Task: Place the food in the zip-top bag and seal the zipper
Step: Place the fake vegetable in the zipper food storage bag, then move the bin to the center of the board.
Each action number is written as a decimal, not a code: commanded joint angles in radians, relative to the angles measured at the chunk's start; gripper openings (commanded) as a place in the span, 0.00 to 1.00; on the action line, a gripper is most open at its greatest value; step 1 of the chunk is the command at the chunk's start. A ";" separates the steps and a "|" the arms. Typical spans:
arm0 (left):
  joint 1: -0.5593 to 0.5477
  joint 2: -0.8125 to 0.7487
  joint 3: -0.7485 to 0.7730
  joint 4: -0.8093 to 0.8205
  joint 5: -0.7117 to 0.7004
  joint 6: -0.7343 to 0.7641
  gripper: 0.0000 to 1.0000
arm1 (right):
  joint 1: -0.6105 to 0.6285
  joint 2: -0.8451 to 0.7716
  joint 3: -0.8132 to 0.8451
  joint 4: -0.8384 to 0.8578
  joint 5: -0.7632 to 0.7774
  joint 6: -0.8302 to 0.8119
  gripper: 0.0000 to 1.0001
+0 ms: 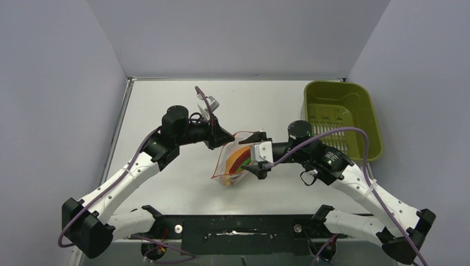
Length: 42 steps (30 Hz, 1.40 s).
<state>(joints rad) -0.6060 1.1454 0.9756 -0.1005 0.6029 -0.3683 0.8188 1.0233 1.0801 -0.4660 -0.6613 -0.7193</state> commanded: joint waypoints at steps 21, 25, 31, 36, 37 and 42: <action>0.005 -0.127 0.022 -0.057 -0.582 0.138 0.00 | -0.057 -0.044 0.068 0.012 1.262 0.951 0.69; 0.006 -0.149 0.012 -0.059 -0.601 0.154 0.00 | -0.164 -0.004 0.097 -0.063 1.225 0.976 0.70; 0.006 -0.159 0.006 -0.069 -0.598 0.163 0.00 | -0.323 0.054 0.113 -0.142 1.242 1.000 0.71; 0.005 -0.178 -0.019 -0.066 -0.589 0.161 0.00 | -0.478 0.122 0.114 -0.135 1.149 0.973 0.70; 0.005 -0.182 -0.024 -0.063 -0.589 0.161 0.00 | -0.503 0.136 0.108 -0.123 1.119 0.967 0.70; 0.006 -0.187 -0.037 -0.047 -0.584 0.161 0.00 | -0.581 0.224 0.109 -0.082 1.068 0.932 0.70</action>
<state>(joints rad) -0.6056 0.9855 0.9337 -0.2169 0.0154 -0.2222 0.2760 1.2022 1.1500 -0.6071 0.4637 0.2504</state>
